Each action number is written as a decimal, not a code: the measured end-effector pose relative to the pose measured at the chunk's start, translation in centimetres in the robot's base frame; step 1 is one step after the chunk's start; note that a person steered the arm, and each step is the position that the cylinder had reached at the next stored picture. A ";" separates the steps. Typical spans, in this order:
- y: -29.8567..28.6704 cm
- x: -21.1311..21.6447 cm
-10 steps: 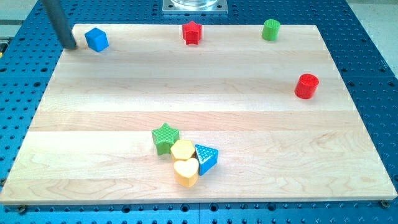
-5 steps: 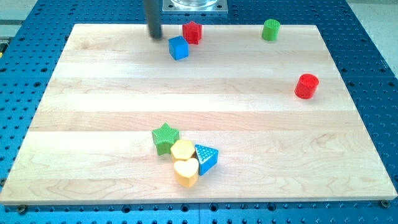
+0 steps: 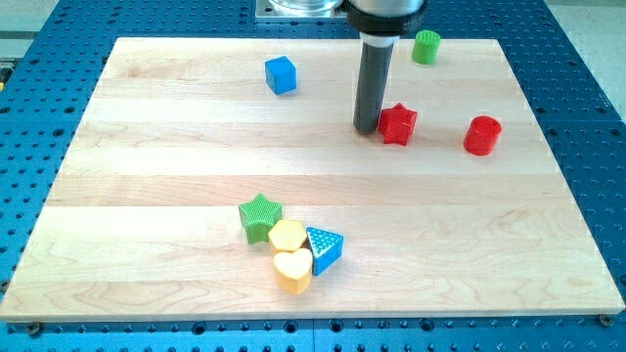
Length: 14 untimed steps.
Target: Slide the red star to the bottom right side of the board
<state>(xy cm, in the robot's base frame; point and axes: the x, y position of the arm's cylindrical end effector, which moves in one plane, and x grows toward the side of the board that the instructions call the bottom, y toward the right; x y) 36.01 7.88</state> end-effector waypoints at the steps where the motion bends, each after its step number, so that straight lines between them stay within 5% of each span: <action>1: 5.1 -1.5; 2: 7.2 0.5; 3: 4.2 9.6; 5: -0.6 -1.6; 6: -5.3 4.4; 7: -1.8 9.0; 8: -9.1 2.5; 9: -3.1 -1.6; 11: 4.6 18.7; 13: 1.3 22.2; 14: 7.0 24.2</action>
<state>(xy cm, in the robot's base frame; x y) 60.20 14.88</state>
